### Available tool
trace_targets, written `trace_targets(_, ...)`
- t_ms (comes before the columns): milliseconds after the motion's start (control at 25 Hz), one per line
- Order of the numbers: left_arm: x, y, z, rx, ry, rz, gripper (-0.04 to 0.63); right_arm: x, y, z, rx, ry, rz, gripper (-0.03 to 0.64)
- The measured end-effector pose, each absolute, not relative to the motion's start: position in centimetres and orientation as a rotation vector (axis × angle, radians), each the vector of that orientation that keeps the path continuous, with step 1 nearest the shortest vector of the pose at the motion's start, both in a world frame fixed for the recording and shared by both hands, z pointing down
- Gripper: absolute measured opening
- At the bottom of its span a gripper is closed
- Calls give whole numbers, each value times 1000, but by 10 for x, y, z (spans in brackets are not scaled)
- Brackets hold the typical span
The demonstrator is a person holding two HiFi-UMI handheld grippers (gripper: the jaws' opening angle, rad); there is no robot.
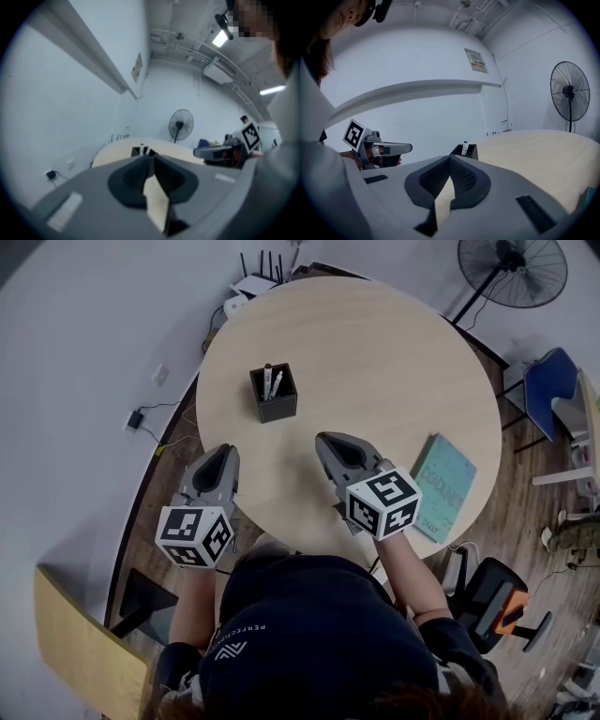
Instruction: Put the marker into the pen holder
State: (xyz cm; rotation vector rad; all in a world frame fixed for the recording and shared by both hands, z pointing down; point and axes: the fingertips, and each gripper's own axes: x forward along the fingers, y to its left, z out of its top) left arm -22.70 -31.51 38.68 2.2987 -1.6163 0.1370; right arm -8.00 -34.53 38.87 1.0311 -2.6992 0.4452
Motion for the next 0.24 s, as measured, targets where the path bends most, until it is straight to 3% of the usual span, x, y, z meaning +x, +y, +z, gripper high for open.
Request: trace_targets(240, -229, -311, 389, 2277, -1616, 130, 12, -82, -344, 389, 1026, -2697, 449, 0)
